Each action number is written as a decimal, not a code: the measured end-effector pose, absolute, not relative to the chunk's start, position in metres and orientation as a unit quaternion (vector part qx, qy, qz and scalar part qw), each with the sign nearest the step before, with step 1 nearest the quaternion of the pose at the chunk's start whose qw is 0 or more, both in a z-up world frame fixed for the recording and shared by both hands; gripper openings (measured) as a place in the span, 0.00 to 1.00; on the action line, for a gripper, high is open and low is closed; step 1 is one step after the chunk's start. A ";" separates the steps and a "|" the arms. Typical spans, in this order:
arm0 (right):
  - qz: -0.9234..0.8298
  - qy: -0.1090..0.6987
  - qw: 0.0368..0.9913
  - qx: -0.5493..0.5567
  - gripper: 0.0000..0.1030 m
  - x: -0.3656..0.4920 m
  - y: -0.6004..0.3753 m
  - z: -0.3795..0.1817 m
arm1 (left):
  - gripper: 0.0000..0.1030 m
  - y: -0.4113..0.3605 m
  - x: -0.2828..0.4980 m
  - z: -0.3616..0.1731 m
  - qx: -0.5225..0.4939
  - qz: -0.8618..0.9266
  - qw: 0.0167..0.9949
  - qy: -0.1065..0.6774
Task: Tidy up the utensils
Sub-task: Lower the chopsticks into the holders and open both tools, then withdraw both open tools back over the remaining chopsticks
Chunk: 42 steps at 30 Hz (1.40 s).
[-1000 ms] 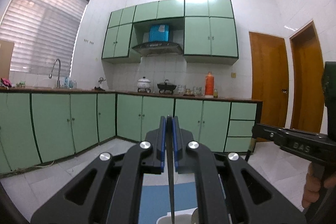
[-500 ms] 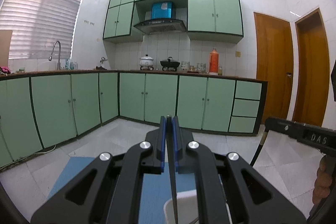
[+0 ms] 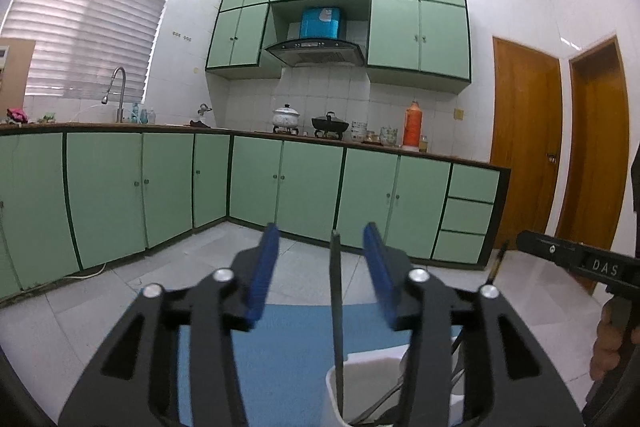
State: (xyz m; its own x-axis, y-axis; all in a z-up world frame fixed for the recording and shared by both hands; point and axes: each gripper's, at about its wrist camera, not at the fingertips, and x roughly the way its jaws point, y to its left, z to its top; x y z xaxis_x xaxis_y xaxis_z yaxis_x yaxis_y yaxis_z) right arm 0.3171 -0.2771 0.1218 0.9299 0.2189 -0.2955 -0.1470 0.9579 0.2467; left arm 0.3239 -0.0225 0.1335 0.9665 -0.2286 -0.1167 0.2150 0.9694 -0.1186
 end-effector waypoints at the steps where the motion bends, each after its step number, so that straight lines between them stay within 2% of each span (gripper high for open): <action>1: 0.093 0.158 0.977 0.113 0.32 0.314 -0.279 0.123 | 0.50 -0.021 0.321 0.135 -0.055 -0.112 0.990 0.062; 4: 0.090 0.148 0.979 0.112 0.37 0.304 -0.283 0.128 | 0.56 -0.016 0.311 0.141 -0.057 -0.110 0.991 0.054; 7: 0.087 0.138 0.980 0.113 0.44 0.291 -0.287 0.130 | 0.67 -0.011 0.298 0.146 -0.057 -0.107 0.992 0.046; 9: 0.083 0.133 0.981 0.110 0.52 0.279 -0.289 0.130 | 0.80 -0.005 0.285 0.147 -0.062 -0.108 0.991 0.041; 11: 0.080 0.129 0.983 0.107 0.60 0.266 -0.290 0.128 | 0.87 0.000 0.272 0.147 -0.066 -0.110 0.991 0.038; 12: 0.076 0.126 0.984 0.104 0.67 0.257 -0.289 0.126 | 0.88 0.003 0.263 0.145 -0.070 -0.117 0.990 0.038; 15: 0.068 0.122 0.986 0.096 0.79 0.232 -0.284 0.117 | 0.92 0.009 0.240 0.138 -0.070 -0.127 0.988 0.046; 18: 0.070 0.124 0.986 0.088 0.83 0.207 -0.277 0.106 | 0.93 0.011 0.215 0.126 -0.056 -0.124 0.989 0.053; 24: 0.065 0.133 0.986 0.071 0.86 0.165 -0.258 0.079 | 0.93 0.013 0.174 0.097 -0.025 -0.113 0.990 0.079; 42: 0.018 0.162 0.985 0.059 0.86 0.059 -0.221 -0.023 | 0.93 0.025 0.072 0.000 -0.008 -0.079 0.987 0.139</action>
